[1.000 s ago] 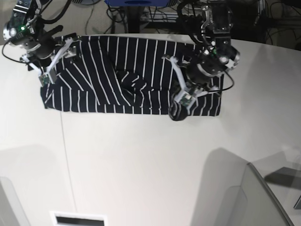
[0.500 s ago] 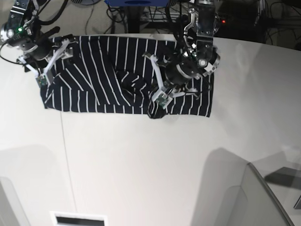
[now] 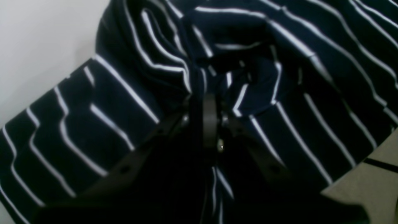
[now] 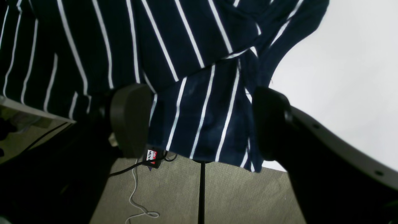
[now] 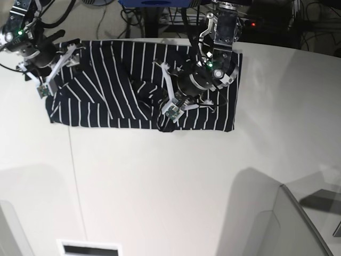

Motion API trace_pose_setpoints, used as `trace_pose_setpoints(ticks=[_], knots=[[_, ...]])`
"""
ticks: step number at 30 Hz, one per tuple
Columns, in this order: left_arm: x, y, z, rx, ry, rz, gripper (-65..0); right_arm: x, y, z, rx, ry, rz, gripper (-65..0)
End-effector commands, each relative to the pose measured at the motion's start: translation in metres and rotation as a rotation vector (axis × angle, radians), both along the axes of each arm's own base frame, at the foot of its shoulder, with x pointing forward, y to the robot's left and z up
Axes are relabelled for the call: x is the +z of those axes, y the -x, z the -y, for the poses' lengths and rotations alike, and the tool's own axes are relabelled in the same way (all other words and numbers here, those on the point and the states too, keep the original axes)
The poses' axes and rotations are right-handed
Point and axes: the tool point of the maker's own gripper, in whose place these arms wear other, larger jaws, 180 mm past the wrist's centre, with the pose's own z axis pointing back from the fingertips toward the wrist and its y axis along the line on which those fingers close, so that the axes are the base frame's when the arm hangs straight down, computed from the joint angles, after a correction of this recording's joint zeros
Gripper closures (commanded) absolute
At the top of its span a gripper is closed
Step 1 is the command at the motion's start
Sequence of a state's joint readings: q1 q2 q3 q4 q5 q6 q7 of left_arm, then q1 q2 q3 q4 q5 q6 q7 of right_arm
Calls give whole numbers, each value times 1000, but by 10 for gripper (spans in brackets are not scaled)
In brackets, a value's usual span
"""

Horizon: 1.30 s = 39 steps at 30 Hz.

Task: Layout the t-shirt on the table in an organized manner, then fold the t-shirt properly
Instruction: 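Fold the strip's end toward the right gripper with the left gripper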

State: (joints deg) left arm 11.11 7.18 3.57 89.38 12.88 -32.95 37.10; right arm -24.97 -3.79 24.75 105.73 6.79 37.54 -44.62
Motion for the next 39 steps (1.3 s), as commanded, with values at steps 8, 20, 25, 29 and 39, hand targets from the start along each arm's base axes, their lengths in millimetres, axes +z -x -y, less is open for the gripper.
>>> trace_pose_setpoints(ticks=[8, 20, 25, 29, 39], knots=[[12, -5, 17, -26, 41, 39, 0, 9, -10, 1, 6, 0, 44, -479], [13, -7, 18, -36, 35, 42, 0, 9, -10, 1, 6, 0, 44, -479], [12, -1, 26, -61, 44, 35, -58, 9, -11, 1, 6, 0, 47, -479], [16, 8, 48, -140, 54, 44, -214, 9, -12, 1, 5, 0, 46, -479], [34, 9, 53, -187, 43, 106, -227, 9, -12, 1, 6, 2, 45, -479]])
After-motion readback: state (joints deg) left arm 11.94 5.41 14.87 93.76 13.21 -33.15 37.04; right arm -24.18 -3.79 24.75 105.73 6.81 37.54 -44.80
